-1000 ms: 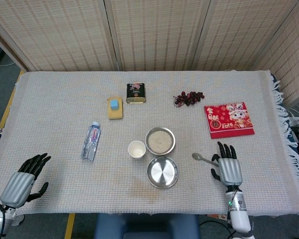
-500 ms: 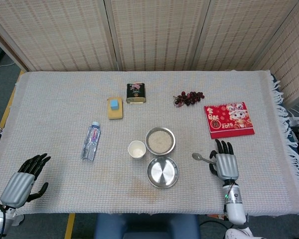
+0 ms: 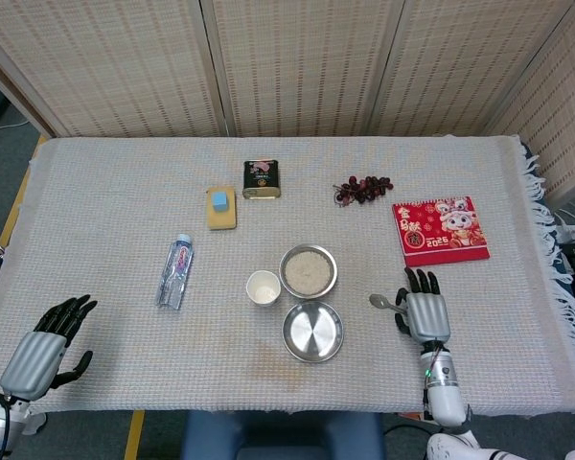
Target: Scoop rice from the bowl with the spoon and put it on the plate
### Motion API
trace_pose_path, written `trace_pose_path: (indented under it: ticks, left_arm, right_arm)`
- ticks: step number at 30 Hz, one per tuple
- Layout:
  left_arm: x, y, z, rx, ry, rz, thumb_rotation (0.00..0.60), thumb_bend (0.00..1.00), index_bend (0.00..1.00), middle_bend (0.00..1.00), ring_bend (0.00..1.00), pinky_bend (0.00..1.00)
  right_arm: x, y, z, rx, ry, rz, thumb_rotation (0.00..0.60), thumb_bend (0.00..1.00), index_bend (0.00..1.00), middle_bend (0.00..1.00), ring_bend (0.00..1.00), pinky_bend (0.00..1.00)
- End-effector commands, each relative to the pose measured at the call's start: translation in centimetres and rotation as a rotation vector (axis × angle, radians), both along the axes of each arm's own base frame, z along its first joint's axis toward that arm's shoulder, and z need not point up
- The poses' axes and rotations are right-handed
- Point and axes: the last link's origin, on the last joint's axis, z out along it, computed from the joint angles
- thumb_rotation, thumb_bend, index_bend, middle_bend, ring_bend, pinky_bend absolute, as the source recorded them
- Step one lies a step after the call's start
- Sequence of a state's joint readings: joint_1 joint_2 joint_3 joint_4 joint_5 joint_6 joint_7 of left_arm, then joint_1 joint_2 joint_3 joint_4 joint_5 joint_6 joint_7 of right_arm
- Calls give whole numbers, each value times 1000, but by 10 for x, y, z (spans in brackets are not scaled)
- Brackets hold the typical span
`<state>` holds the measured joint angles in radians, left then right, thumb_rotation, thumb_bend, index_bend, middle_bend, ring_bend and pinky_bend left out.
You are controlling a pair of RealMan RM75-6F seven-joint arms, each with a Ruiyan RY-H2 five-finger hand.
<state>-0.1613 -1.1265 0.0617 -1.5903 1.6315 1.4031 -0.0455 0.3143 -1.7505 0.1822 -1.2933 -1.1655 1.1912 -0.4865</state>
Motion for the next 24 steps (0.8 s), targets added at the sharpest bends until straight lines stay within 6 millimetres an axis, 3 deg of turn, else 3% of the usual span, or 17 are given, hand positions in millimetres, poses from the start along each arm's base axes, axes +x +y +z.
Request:
trace_pose_path:
  ticks: [1,24]
  left_arm:
    - [0,0,0,0,0,0,600,412,0,0,0,116]
    - [0,0,0,2,0,0,600,412,0,0,0,116]
  right_arm:
    - [1,0,-1,1,2,0,600,281,510,84,0,0]
    - [0,-2,-5,17,10,-6,600,282,534,128,0,0]
